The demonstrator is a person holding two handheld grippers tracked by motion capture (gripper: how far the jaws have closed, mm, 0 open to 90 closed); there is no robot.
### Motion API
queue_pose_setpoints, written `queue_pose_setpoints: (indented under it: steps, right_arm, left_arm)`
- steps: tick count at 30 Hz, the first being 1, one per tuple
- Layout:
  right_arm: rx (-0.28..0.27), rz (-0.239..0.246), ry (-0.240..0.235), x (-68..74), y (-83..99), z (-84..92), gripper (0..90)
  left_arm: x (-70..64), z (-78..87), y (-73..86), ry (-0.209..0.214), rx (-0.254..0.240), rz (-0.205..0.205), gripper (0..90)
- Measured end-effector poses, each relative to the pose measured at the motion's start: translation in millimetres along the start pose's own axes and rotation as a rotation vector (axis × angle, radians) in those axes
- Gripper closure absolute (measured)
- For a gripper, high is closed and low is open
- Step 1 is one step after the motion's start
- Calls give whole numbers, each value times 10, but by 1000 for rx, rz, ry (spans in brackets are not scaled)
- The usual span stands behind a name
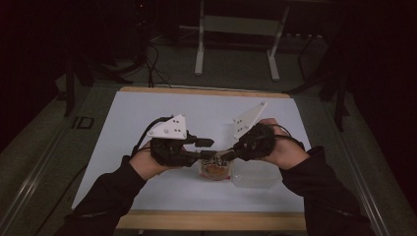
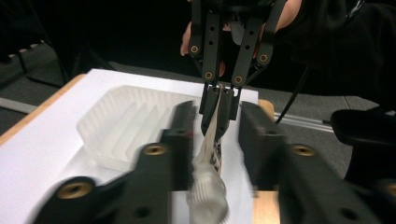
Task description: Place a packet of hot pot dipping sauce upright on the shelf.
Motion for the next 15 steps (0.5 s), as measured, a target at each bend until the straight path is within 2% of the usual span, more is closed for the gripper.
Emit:
queue_pose_setpoints:
  steps: [6, 8, 9, 14, 15]
  right_arm:
    - [-23, 10, 9, -62, -14, 141, 899]
    - [-29, 20, 29, -87, -23, 198, 899]
    - [-37, 27, 35, -102, -25, 228, 899]
    - [-48, 71, 106, -194, -27, 385, 899]
    - [-47, 68, 115, -218, -22, 413, 899]
  left_arm:
    - [39, 163, 29, -19, -27, 19, 543]
    - [58, 213, 63, -17, -29, 33, 503]
    - [67, 235, 84, -31, -27, 35, 483]
    - [105, 310, 225, -20, -31, 71, 356]
    - [112, 317, 266, -24, -30, 74, 339]
Point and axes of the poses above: each handheld gripper's, and its own axes: z roughly backward along the jaws, y roughly out of its underside, x roughly to its left, the point moved 4 cm from there along -z, roughly forward along the jaws, and after that the axes turned 10 degrees about z, right-handed, at the moved point
